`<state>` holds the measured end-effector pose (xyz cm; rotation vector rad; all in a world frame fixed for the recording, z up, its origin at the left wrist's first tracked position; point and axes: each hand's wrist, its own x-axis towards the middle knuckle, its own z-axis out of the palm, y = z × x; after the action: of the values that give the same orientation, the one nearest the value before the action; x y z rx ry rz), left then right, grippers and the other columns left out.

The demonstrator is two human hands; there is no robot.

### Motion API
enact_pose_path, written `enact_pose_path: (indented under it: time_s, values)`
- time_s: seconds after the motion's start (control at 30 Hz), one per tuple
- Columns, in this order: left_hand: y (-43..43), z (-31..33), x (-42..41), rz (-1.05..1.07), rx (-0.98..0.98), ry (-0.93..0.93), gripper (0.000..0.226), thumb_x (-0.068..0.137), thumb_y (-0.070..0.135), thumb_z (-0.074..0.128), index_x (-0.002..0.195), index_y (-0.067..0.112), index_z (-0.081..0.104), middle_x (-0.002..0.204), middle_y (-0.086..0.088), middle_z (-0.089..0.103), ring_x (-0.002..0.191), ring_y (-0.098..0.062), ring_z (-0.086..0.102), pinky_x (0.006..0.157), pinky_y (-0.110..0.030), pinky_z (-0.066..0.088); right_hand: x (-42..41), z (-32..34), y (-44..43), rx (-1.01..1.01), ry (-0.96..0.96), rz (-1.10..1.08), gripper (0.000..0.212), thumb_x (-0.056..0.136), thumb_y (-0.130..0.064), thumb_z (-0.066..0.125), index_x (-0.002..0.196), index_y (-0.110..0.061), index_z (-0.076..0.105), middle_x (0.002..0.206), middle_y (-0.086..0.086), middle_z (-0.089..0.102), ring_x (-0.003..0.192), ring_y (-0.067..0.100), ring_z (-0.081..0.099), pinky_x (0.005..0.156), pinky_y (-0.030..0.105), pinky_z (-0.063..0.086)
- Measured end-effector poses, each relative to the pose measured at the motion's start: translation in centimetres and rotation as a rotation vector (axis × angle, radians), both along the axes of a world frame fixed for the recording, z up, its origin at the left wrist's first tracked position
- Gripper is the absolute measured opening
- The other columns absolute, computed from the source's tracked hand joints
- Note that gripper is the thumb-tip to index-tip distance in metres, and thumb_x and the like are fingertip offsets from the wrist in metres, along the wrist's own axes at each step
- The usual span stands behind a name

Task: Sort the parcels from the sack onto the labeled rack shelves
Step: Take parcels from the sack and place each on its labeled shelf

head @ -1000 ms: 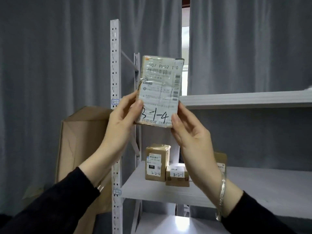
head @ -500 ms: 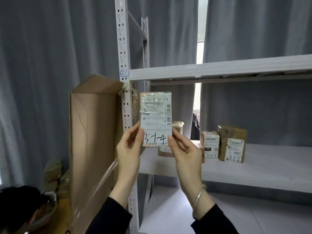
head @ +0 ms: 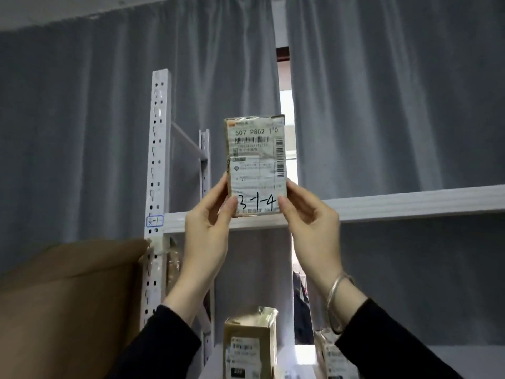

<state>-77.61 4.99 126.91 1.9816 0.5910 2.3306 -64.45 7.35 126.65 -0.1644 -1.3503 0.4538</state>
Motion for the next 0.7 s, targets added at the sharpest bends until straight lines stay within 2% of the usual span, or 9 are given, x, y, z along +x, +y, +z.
enact_pose_path:
  time_s: [0.13, 0.23, 0.3, 0.37, 0.43, 0.5, 0.57, 0.63, 0.7]
  values:
    - [4.9, 2.0, 0.1, 0.025, 0.010, -0.007, 0.043, 0.091, 0.006, 0.054, 0.133, 0.013, 0.049, 0.121, 0.010, 0.062, 0.111, 0.005, 0.058, 0.091, -0.011, 0.047, 0.8, 2.7, 4.5, 0.023, -0.051, -0.087, 0.035, 0.087, -0.009, 0.062, 0.121, -0.013, 0.061, 0.109, -0.010, 0.066, 0.100, -0.001, 0.064, 0.090, 0.015, 0.050]
    - [8.5, 3.3, -0.2, 0.090, 0.005, -0.005, 0.042, 0.092, 0.005, 0.053, 0.134, 0.012, 0.050, 0.121, 0.009, 0.063, 0.111, 0.005, 0.058, 0.094, -0.013, 0.046, 0.8, 4.3, 7.6, 0.025, -0.126, -0.140, 0.034, 0.087, -0.007, 0.061, 0.121, -0.010, 0.061, 0.110, -0.005, 0.067, 0.099, 0.003, 0.065, 0.089, 0.017, 0.052]
    - [10.6, 3.6, -0.6, 0.123, -0.015, -0.003, 0.042, 0.093, 0.004, 0.052, 0.134, 0.013, 0.050, 0.120, 0.012, 0.063, 0.112, 0.004, 0.058, 0.097, -0.016, 0.045, 0.6, 4.9, 9.5, 0.022, -0.168, -0.163, 0.032, 0.087, -0.005, 0.060, 0.119, -0.009, 0.062, 0.107, -0.006, 0.067, 0.097, 0.003, 0.065, 0.085, 0.012, 0.052]
    - [12.6, 3.6, -1.1, 0.175, -0.029, 0.026, 0.042, 0.093, 0.004, 0.051, 0.133, 0.016, 0.050, 0.116, 0.019, 0.062, 0.112, 0.006, 0.057, 0.100, -0.019, 0.044, 0.4, 5.3, 11.4, 0.018, -0.224, -0.214, 0.030, 0.087, -0.004, 0.059, 0.116, -0.009, 0.064, 0.107, -0.003, 0.069, 0.095, 0.004, 0.066, 0.087, 0.014, 0.052]
    - [14.3, 3.8, -1.7, 0.262, -0.060, 0.079, 0.043, 0.093, 0.004, 0.051, 0.134, 0.018, 0.050, 0.119, 0.018, 0.061, 0.114, 0.005, 0.055, 0.101, -0.017, 0.042, 0.0, 5.7, 13.0, 0.006, -0.300, -0.290, 0.027, 0.087, -0.002, 0.058, 0.112, -0.006, 0.066, 0.107, 0.002, 0.071, 0.092, 0.005, 0.065, 0.087, 0.013, 0.051]
    - [15.4, 4.1, -2.3, 0.373, -0.080, 0.143, 0.045, 0.092, 0.003, 0.051, 0.135, 0.018, 0.049, 0.121, 0.015, 0.059, 0.116, 0.002, 0.054, 0.094, -0.003, 0.038, -0.6, 6.1, 14.4, 0.007, -0.387, -0.372, 0.026, 0.087, -0.001, 0.057, 0.110, -0.006, 0.067, 0.107, 0.005, 0.071, 0.095, 0.010, 0.064, 0.087, 0.016, 0.050]
    - [16.1, 4.7, -2.7, 0.482, -0.091, 0.212, 0.046, 0.092, 0.002, 0.051, 0.135, 0.018, 0.049, 0.116, 0.016, 0.058, 0.111, 0.001, 0.053, 0.080, 0.008, 0.032, -1.1, 6.6, 15.6, 0.007, -0.467, -0.467, 0.026, 0.087, -0.003, 0.057, 0.110, -0.009, 0.067, 0.107, 0.004, 0.070, 0.102, 0.016, 0.064, 0.090, 0.021, 0.049]
    - [17.0, 5.5, -3.2, 0.570, -0.122, 0.274, 0.041, 0.093, 0.004, 0.049, 0.132, 0.018, 0.053, 0.114, 0.013, 0.062, 0.105, -0.002, 0.054, 0.070, 0.006, 0.031, -1.5, 7.4, 16.7, -0.013, -0.537, -0.548, 0.020, 0.086, -0.006, 0.057, 0.103, -0.007, 0.069, 0.104, 0.005, 0.071, 0.098, 0.017, 0.065, 0.084, 0.018, 0.051]
    - [18.1, 6.3, -3.8, 0.646, -0.170, 0.327, 0.035, 0.094, 0.007, 0.047, 0.127, 0.015, 0.056, 0.115, 0.000, 0.068, 0.105, -0.016, 0.059, 0.065, -0.010, 0.033, -1.9, 8.3, 17.6, -0.062, -0.611, -0.630, 0.009, 0.085, -0.008, 0.059, 0.085, -0.004, 0.067, 0.097, 0.010, 0.070, 0.084, 0.018, 0.063, 0.066, 0.014, 0.047]
